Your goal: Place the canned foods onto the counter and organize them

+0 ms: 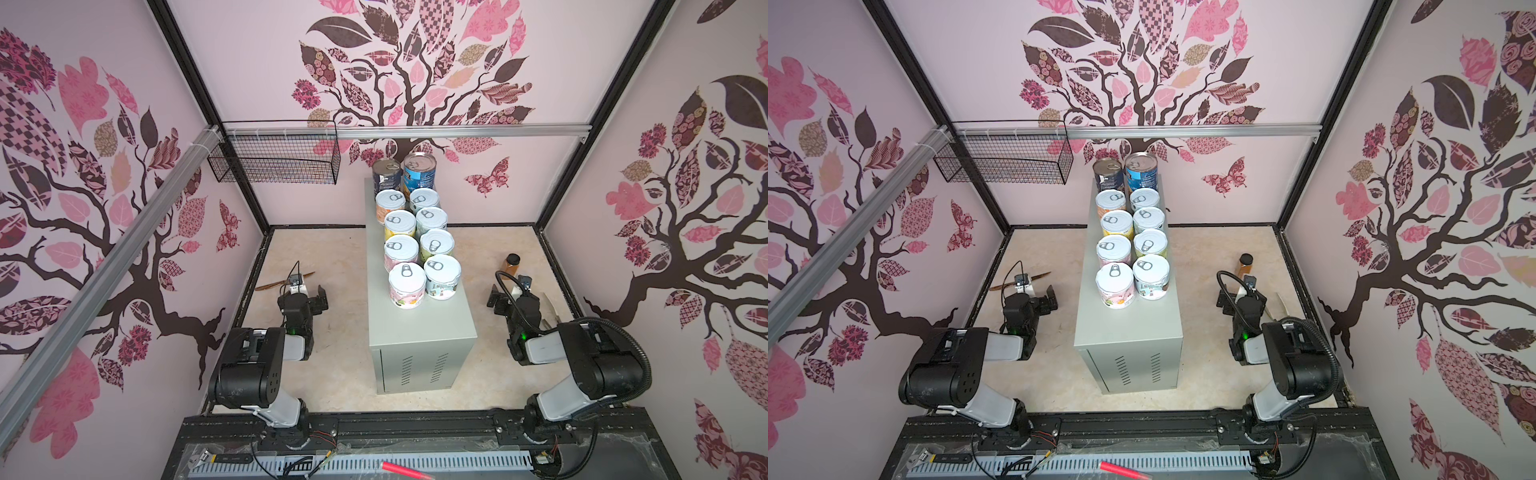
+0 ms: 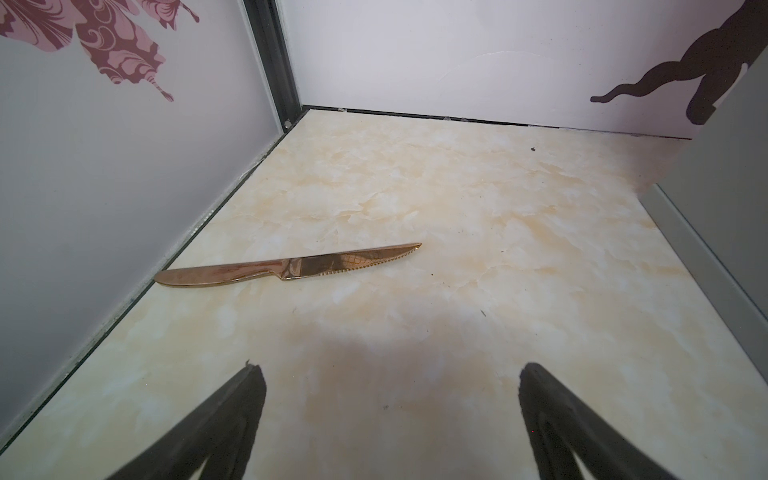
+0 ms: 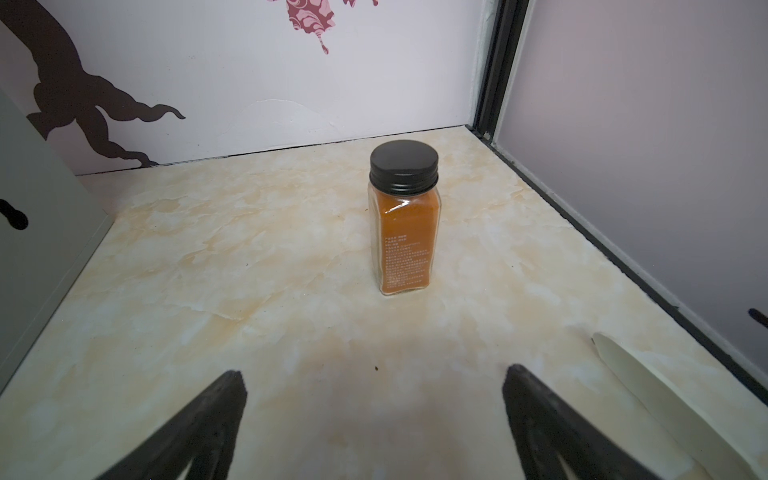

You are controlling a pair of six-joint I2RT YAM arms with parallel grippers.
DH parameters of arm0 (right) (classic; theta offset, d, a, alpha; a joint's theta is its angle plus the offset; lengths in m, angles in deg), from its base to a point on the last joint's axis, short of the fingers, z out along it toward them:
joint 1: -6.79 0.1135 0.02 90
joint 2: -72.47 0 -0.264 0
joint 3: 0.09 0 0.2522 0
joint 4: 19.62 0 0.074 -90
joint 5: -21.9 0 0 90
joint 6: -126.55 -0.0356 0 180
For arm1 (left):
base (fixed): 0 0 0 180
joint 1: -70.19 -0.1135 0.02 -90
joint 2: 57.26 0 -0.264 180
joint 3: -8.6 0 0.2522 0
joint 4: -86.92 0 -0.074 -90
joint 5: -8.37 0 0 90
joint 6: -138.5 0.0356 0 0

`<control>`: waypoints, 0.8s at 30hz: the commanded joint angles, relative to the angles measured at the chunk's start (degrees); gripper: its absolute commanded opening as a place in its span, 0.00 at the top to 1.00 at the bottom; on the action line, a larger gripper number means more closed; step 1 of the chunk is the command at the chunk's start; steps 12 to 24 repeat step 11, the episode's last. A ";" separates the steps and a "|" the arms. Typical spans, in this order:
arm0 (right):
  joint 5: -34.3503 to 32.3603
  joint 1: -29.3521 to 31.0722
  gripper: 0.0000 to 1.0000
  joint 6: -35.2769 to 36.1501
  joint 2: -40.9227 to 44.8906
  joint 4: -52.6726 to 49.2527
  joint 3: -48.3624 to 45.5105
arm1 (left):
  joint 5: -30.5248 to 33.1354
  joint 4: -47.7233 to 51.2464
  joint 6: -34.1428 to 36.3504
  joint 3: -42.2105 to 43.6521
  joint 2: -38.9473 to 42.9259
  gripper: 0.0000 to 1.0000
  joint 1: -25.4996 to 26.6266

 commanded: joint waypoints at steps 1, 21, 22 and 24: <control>0.26 0.10 0.00 -0.71 1.29 0.53 0.43 | -0.51 -0.34 -0.23 -1.03 0.33 0.02 -0.18; 0.30 0.07 0.00 -0.71 1.15 0.29 0.68 | -0.39 -0.38 -0.28 -0.93 0.40 0.02 -0.12; 0.30 0.07 0.00 -0.71 1.15 0.29 0.68 | -0.39 -0.38 -0.28 -0.93 0.40 0.02 -0.12; 0.30 0.07 0.00 -0.71 1.15 0.29 0.68 | -0.39 -0.38 -0.28 -0.93 0.40 0.02 -0.12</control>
